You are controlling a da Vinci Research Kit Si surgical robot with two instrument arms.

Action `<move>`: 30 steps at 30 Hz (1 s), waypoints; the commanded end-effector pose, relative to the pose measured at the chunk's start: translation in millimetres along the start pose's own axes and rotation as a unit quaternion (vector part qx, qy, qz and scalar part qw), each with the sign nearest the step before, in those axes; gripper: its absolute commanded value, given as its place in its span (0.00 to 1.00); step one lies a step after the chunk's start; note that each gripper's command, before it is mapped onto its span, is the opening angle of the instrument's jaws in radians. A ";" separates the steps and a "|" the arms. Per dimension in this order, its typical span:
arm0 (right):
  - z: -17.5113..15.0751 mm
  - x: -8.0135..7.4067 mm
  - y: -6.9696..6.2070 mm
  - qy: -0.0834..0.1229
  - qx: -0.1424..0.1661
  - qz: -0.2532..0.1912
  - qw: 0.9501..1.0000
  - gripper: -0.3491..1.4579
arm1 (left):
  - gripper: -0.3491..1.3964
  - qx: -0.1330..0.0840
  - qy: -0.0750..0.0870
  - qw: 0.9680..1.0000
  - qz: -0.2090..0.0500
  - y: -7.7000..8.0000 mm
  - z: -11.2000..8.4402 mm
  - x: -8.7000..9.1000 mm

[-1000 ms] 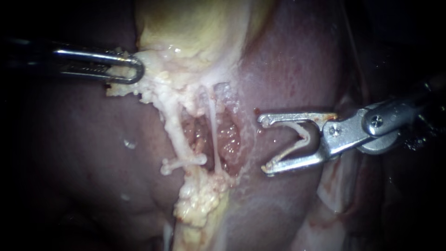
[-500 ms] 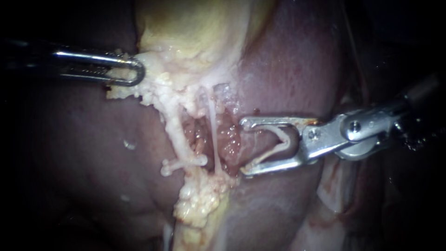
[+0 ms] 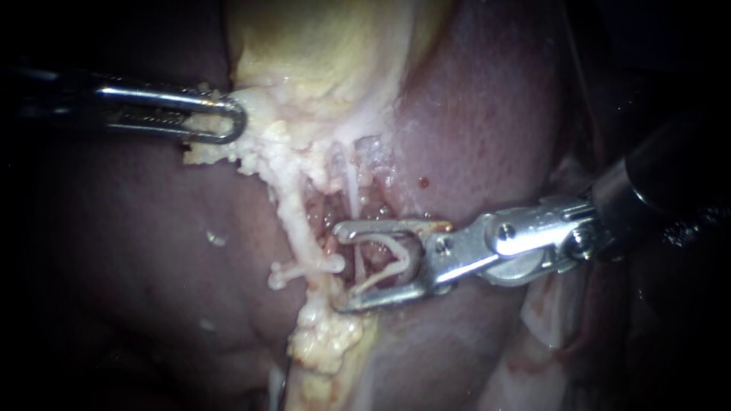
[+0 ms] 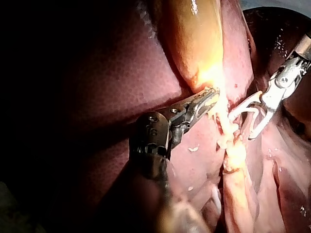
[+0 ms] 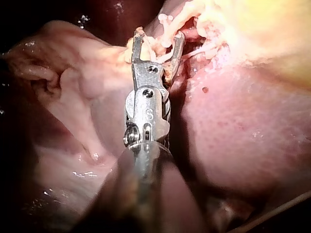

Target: Clipping second clip left tube

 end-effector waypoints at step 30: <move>7.1 -0.5 2.3 0.032 0.052 0.025 0.998 0.45 | 0.00 -0.001 -0.001 1.000 0.001 0.1 0.3 -0.1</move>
